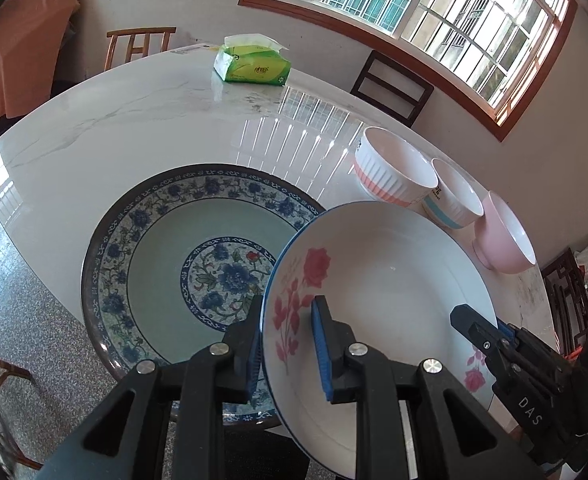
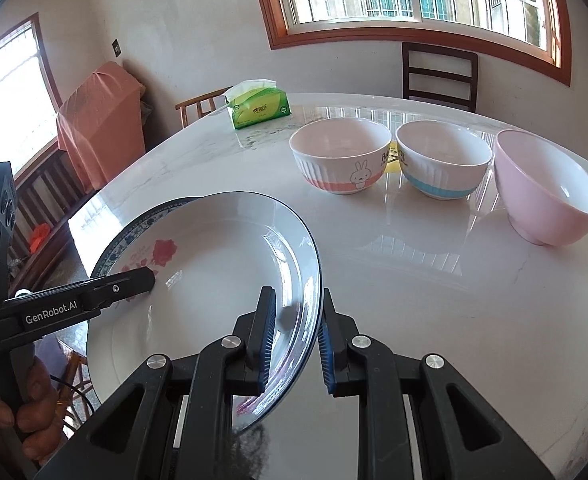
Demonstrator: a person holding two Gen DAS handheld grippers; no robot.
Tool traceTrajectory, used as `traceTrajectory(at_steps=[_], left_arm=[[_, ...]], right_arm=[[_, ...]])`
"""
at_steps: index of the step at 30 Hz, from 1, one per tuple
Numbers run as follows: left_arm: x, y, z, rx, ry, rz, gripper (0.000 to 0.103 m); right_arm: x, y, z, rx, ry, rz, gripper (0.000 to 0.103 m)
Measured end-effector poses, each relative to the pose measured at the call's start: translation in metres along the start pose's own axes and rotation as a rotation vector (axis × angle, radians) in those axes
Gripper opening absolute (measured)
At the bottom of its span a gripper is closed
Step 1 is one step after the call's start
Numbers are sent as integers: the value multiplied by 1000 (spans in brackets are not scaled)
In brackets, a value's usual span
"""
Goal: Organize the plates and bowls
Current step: 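Lower the pink-flowered plate onto the stacked blue-and-white plates with both grippers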
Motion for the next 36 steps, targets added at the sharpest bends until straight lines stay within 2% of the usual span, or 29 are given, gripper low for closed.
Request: traceTrajectory(at_steps=[19, 36], left_arm=[[21, 61, -5, 72, -22, 108, 22], [29, 88, -11, 95, -28, 159, 22]], right_arm=[[19, 42, -48, 58, 54, 92, 20], [24, 55, -78, 89, 82, 121, 20]])
Point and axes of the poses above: each gripper's, at about its wrist camera, not at the fingertips, and z roughly against the way its jaws point, y to its left, x to its top, the point moved 1 cm from there along -z, roughly the way its jaws point, and after that the axes turned 11 degrees about x, right-handed, at the moved point
